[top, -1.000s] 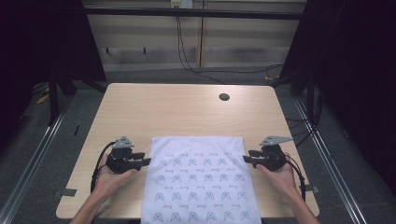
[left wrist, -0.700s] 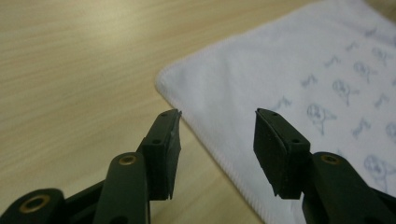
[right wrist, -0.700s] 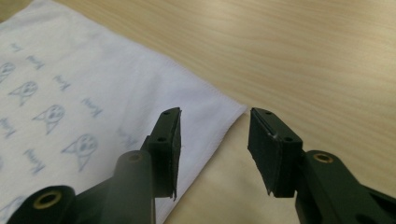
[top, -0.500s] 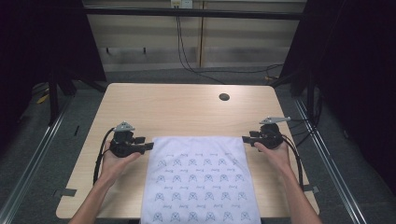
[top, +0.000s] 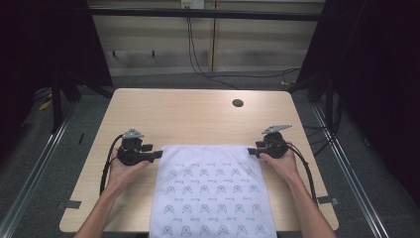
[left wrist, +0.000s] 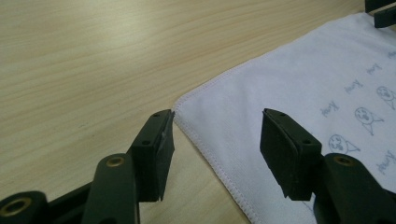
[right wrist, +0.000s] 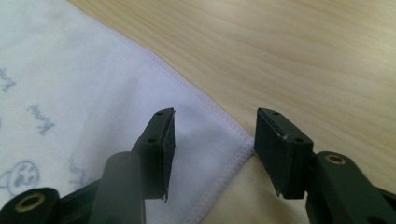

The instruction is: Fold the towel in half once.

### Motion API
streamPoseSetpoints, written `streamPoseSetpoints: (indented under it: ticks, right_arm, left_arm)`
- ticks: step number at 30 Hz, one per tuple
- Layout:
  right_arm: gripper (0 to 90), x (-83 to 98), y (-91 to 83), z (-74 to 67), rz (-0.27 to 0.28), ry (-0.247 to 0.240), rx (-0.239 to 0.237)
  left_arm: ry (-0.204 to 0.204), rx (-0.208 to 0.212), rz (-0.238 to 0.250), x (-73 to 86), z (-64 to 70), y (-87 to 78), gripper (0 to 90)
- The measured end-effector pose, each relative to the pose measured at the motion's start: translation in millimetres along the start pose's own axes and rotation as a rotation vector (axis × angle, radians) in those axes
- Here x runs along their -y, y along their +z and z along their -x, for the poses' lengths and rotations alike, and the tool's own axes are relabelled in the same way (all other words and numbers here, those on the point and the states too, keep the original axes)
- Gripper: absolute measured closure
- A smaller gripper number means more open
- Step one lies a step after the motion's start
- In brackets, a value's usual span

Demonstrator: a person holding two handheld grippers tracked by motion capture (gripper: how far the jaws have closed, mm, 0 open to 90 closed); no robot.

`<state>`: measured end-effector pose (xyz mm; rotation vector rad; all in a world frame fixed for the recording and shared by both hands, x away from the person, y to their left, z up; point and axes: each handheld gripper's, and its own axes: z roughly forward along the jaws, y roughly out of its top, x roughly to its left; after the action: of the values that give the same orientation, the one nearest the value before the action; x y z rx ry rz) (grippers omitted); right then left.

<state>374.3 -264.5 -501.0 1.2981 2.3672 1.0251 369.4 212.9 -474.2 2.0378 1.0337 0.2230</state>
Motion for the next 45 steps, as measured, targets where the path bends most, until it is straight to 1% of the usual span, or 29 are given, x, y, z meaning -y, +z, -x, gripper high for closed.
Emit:
streamPoseSetpoints:
  ticks: [1,2,3,5,8,10,12,13,15,16,17,19,22,23,25,26,28,29,31,32,33,35,36,37,38,40,41,43,45]
  right_arm:
    - [47.9,1.3,0.1,0.8,-0.008,-0.001,0.001]
    - [47.6,2.6,0.2,0.8,0.002,0.005,-0.005]
    - [50.6,2.8,0.0,0.4,0.001,0.004,0.0]
    - [60.3,2.1,-1.2,-1.0,-0.014,-0.014,0.014]
    - [77.8,3.9,-2.5,-3.1,-0.011,-0.018,-0.01]
    - [85.4,4.3,-2.2,-3.6,-0.011,-0.014,-0.031]
    - [87.1,4.5,-1.7,-4.6,-0.007,-0.008,-0.039]
    - [87.6,4.6,-1.6,-4.3,-0.009,0.002,-0.048]
    - [87.9,5.5,-1.6,-3.2,-0.002,0.012,-0.058]
    - [88.0,6.0,-1.9,-3.5,-0.001,0.016,-0.061]
    - [88.0,6.2,-2.2,-3.9,-0.002,0.017,-0.065]
    - [88.1,6.0,-2.3,-4.7,-0.006,0.016,-0.065]
    - [88.1,5.7,-1.9,-5.8,-0.005,0.014,-0.078]
    - [88.1,5.5,-1.8,-6.8,-0.003,0.011,-0.08]
    - [87.4,4.7,-3.0,-8.6,0.003,0.009,-0.065]
    - [84.3,4.4,-3.5,-9.4,0.005,0.005,-0.044]
    - [71.1,3.7,-4.3,-9.0,0.006,0.014,-0.022]
    - [64.5,2.9,-5.0,-7.1,0.022,0.02,-0.005]
    - [58.0,0.9,-6.2,-4.6,0.046,0.025,-0.002]
    - [56.4,0.1,-6.2,-4.6,0.046,0.029,-0.004]
    - [55.0,-0.9,-4.8,-5.0,0.042,0.018,-0.005]
    - [52.4,-1.2,-1.2,-7.0,0.034,0.002,-0.01]
    - [51.5,-1.1,1.9,-8.1,0.022,-0.006,-0.007]
    - [50.1,-0.6,3.7,-8.3,0.015,-0.011,-0.014]
    - [48.5,-0.4,4.5,-8.0,0.028,-0.011,-0.016]
    - [46.7,-0.9,5.2,-6.8,0.025,-0.017,-0.007]
    - [46.1,-0.9,5.2,-6.5,0.019,-0.025,0.008]
    - [45.4,0.3,4.5,-4.1,0.019,-0.01,0.031]
    - [46.0,1.9,4.1,-1.1,0.018,-0.002,0.022]
  left_arm:
    - [0.005,0.002,-0.007,0.3,-0.6,0.6,44.5]
    - [0.004,0.004,-0.011,0.8,-1.0,1.8,44.5]
    - [0.004,0.01,-0.01,1.3,-1.3,2.5,44.3]
    - [0.0,0.014,-0.011,3.1,-2.3,4.4,44.1]
    - [-0.013,0.016,-0.012,3.8,-6.2,6.6,43.1]
    - [-0.014,0.014,-0.012,3.3,-8.0,7.8,43.1]
    - [-0.002,0.017,-0.004,1.9,-10.5,9.8,43.4]
    - [-0.01,0.019,0.002,1.8,-11.4,11.2,44.8]
    - [-0.012,0.026,-0.016,1.2,-14.8,14.4,44.7]
    - [-0.018,0.029,-0.016,0.9,-15.0,16.6,43.9]
    - [-0.011,0.029,-0.016,0.4,-15.4,17.1,44.0]
    - [-0.004,0.04,-0.013,-1.5,-13.3,19.4,44.7]
    - [0.016,0.059,-0.03,-2.6,-10.7,25.7,43.7]
    - [0.01,0.061,-0.032,-1.6,-10.0,28.7,43.0]
    - [0.031,0.039,-0.059,0.4,-9.1,34.9,42.2]
    - [0.028,0.032,-0.06,1.0,-8.6,36.6,41.7]
    - [0.029,0.025,-0.064,1.4,-10.3,37.2,41.8]
    - [0.033,0.024,-0.063,0.8,-10.5,36.3,42.6]
    - [0.019,0.02,-0.05,-0.4,-10.7,35.5,43.1]
    - [0.022,0.02,-0.049,-1.3,-11.3,34.7,43.1]
    - [0.022,0.027,-0.055,-1.5,-10.9,34.8,43.1]
    - [0.021,0.017,-0.056,-1.6,-11.5,36.8,43.0]
    - [0.026,0.018,-0.071,-2.0,-12.1,37.3,42.8]
    - [0.018,0.02,-0.068,-2.2,-12.8,37.9,42.0]
    - [0.014,0.023,-0.066,-2.2,-13.7,37.3,41.7]
    - [0.002,0.026,-0.048,-1.9,-13.2,37.0,41.2]
    - [0.015,0.027,-0.056,-2.3,-13.0,36.8,40.9]
    - [0.023,0.024,-0.057,-2.2,-11.0,37.4,40.2]
    - [0.022,0.027,-0.058,-1.6,-10.4,38.6,39.8]
